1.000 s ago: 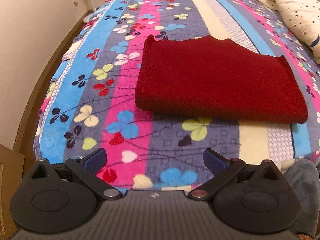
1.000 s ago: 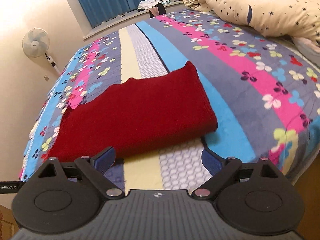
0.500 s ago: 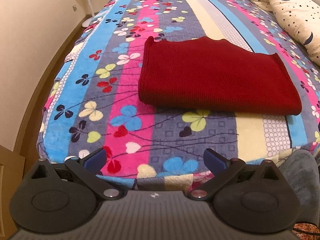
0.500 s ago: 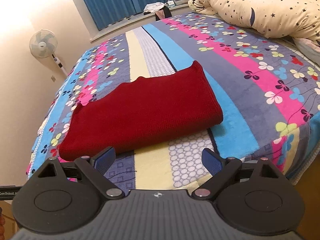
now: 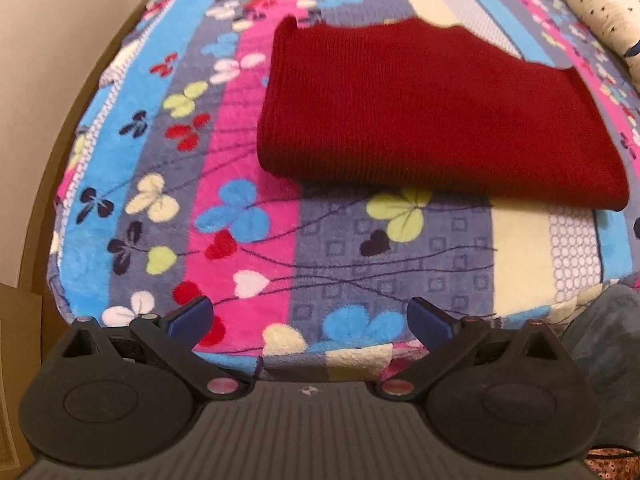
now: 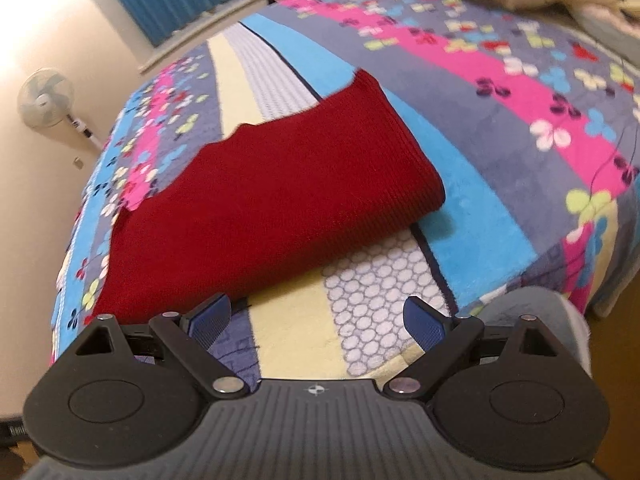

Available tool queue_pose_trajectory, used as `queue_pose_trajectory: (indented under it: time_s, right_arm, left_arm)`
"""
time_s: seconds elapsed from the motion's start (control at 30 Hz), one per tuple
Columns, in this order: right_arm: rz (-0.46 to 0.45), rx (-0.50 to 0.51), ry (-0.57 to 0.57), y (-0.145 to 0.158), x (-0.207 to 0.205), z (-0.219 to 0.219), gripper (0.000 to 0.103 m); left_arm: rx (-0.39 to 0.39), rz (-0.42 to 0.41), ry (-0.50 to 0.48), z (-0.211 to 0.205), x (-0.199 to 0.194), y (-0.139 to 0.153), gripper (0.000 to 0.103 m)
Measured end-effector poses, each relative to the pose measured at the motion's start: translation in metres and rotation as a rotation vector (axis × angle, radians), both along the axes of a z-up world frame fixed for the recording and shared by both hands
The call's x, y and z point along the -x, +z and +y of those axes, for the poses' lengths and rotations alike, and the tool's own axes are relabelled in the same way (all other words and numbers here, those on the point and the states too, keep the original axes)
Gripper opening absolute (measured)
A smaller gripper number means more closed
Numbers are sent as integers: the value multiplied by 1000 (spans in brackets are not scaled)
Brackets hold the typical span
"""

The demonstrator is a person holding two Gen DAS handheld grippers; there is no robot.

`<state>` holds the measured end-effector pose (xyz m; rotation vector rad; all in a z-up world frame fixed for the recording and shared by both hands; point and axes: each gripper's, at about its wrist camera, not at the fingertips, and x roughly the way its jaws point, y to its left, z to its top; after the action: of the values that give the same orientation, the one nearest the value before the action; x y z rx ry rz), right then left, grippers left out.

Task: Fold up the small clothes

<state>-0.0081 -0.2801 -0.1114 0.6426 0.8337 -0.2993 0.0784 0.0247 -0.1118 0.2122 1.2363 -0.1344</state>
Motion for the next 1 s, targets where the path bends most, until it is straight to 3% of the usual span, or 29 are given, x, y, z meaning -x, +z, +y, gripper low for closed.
queue_pose_trajectory:
  time_s: [0.33,0.63,0.77,0.83,0.87,0.9,0.93,1.0]
  right_arm:
    - [2,-167,-215,-62,-51,-49,93]
    - [-76,-249,-458,-112,-63,-101,91]
    - [-101,-392,-531,-141,-69,-120,95]
    - [-122,-416,-566,-146,-67,-123,83]
    - [-131,-412,-579,-144,-64,-123,45]
    - [-163,-410,-549,-141,-61,-122,21]
    - [-213,-446,-505,-137,-59,-124,20]
    - [-227,-443,-500,-125,-59,-125,20]
  left_arm:
    - [-30,76,24,-2,-46,-26,103]
    - [-84,76,95,22,-90,-35,103]
    - [-85,80,137,38,-106,-39,103]
    - [-101,80,149,46,-113,-44,103]
    - [-109,80,164,50,-117,-47,103]
    - [-111,82,176,54,-120,-49,103]
    - [-107,86,186,58,-124,-52,103]
    - [-105,99,203,66,-132,-61,103]
